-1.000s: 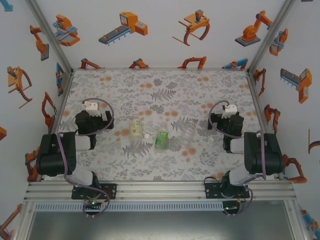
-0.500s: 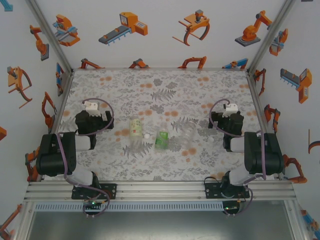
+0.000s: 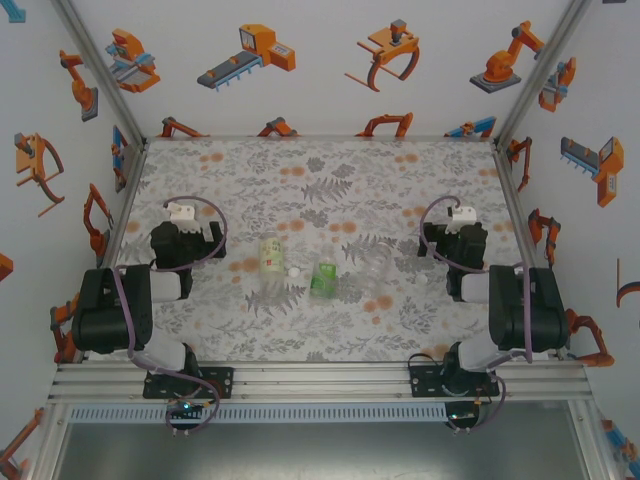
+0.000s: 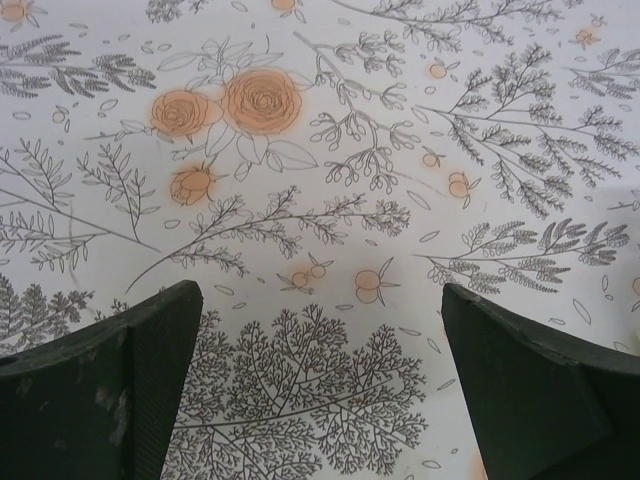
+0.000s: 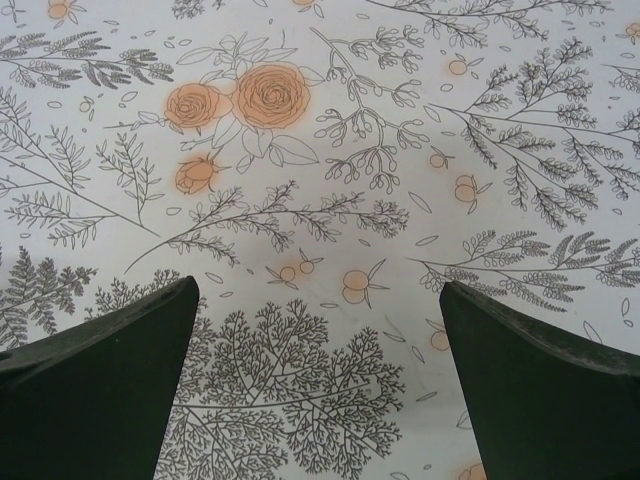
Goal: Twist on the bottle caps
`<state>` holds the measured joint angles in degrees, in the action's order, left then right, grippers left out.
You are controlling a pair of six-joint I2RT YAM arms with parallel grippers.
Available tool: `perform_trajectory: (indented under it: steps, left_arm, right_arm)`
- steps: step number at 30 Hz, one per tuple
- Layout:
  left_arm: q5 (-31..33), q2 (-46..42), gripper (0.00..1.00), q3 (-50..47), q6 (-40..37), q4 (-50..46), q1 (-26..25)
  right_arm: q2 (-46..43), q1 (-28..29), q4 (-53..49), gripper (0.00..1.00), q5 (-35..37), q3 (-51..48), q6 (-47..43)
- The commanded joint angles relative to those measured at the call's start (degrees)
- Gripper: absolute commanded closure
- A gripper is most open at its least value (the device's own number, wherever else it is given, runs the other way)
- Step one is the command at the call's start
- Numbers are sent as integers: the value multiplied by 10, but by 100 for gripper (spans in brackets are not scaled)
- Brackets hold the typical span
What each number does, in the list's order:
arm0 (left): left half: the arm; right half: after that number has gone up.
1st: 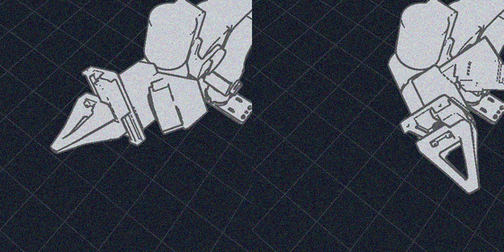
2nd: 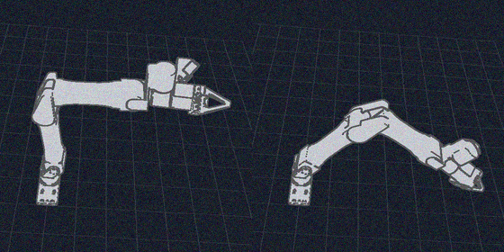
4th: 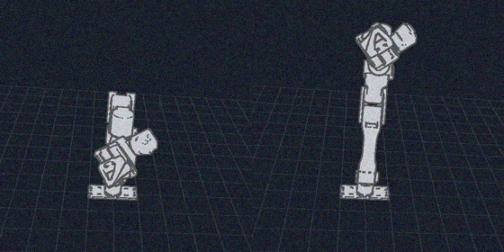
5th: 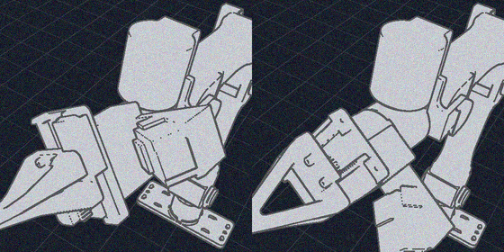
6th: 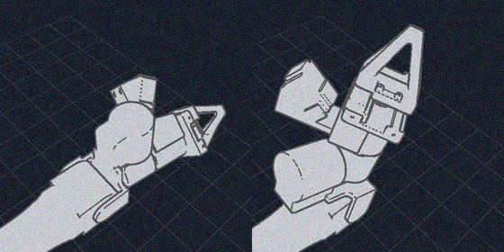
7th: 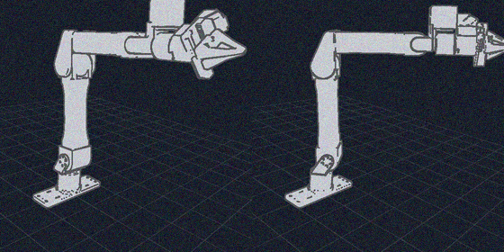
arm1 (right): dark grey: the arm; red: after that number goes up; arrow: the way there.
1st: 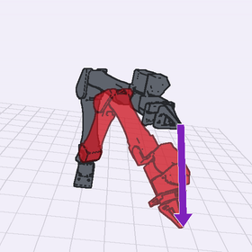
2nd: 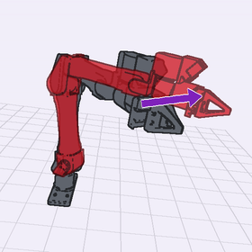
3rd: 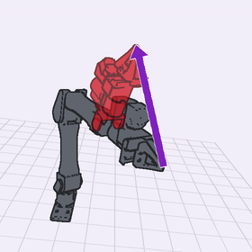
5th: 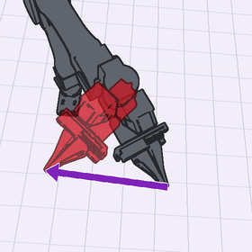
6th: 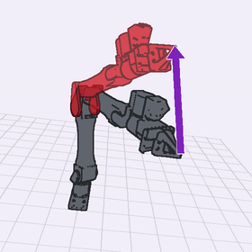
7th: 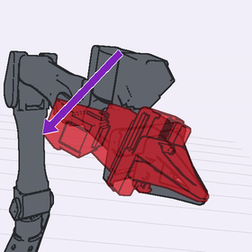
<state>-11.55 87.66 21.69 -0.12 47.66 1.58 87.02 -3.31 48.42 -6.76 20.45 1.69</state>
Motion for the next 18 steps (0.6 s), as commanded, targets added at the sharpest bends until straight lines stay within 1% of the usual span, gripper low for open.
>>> perform_trajectory:
  steps: [1,4,9,11,16,18]
  left_arm:
    - [19,-48,3,31,12,-73,3]
    - [42,-83,3,58,17,-145,2]
    - [119,-129,3,130,34,-317,0]
    - [141,-143,3,152,49,-360,1]
    - [170,-153,3,217,121,-469,8]
    - [191,-153,3,251,158,-526,11]
  right_arm:
    - [-45,-3,-49,3,0,27,3]
    - [-77,-1,-96,4,15,40,6]
    - [-135,3,-194,6,35,74,12]
    - [-156,8,-237,6,40,92,21]
    - [-196,32,-335,9,34,129,56]
    - [-215,52,-374,10,36,142,62]
